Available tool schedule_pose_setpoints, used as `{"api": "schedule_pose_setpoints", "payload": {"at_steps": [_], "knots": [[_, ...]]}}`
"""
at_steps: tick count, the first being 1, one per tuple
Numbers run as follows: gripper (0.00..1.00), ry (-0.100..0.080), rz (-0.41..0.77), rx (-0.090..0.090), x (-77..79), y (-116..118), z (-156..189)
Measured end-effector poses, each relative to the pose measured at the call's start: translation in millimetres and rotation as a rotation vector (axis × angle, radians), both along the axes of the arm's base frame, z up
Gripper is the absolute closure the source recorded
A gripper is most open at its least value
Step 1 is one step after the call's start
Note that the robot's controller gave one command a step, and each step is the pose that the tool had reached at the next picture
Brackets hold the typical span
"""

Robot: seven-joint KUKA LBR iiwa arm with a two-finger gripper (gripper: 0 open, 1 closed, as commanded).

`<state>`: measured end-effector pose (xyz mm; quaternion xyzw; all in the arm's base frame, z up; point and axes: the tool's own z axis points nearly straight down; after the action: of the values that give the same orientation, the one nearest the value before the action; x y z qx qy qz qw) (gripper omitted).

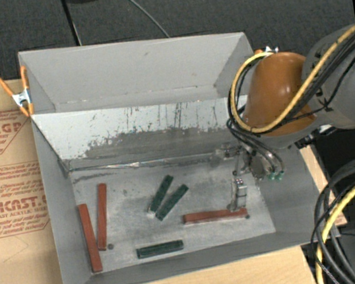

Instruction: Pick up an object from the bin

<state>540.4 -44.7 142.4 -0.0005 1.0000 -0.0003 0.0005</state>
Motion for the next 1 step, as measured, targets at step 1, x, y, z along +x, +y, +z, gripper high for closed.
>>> {"api": "schedule_pose_setpoints", "payload": {"at_steps": [1], "knots": [[0.00, 0.000, 0.000, 0.000, 0.0, 0.0, 0.0]]}}
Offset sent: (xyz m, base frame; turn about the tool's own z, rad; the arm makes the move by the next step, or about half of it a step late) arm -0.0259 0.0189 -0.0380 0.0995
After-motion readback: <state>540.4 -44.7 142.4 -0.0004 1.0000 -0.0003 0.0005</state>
